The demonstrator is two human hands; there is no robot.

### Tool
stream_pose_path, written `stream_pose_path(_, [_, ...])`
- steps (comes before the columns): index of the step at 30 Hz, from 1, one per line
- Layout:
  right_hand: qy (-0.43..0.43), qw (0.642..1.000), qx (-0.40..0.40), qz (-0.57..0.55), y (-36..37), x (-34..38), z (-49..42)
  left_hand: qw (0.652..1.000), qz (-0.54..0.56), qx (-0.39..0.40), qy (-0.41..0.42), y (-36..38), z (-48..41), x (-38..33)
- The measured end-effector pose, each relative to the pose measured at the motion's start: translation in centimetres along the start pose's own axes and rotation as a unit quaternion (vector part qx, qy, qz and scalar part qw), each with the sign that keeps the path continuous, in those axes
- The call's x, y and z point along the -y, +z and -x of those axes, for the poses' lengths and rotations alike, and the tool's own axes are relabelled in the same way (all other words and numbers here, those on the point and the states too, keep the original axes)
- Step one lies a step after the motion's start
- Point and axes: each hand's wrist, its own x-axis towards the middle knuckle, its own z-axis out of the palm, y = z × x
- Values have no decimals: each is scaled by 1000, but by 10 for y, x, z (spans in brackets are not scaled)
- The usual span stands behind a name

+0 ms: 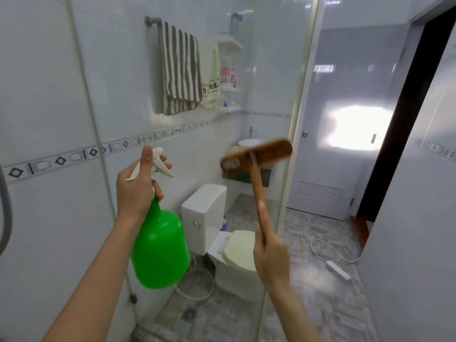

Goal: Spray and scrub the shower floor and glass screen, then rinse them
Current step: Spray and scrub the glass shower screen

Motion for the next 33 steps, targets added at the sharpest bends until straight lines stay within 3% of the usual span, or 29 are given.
stream_pose_path(5, [-71, 996, -49, -12, -36, 55, -127, 1000, -1, 5, 2, 9, 12, -7])
stream_pose_path(11, [-22, 998, -10, -62, -12, 5, -18, 1000, -18, 3, 12, 7, 17, -15])
stream_pose_path(17, [-96, 994, -44, -21, -21, 79, -161, 1000, -26, 7, 10, 7, 17, -15])
stream_pose_path(24, [-4, 999, 16, -44, 28, 8, 1, 997, -69, -6, 16, -8, 13, -8])
stream_pose_path(30, [-59, 998, -18, -31, 36, 44, -90, 995, -103, -13, 6, -17, 16, 12])
stream_pose_path(33, [-61, 998, -10, 9, 38, -2, -36, 995, -98, -9, -3, -19, 22, 22])
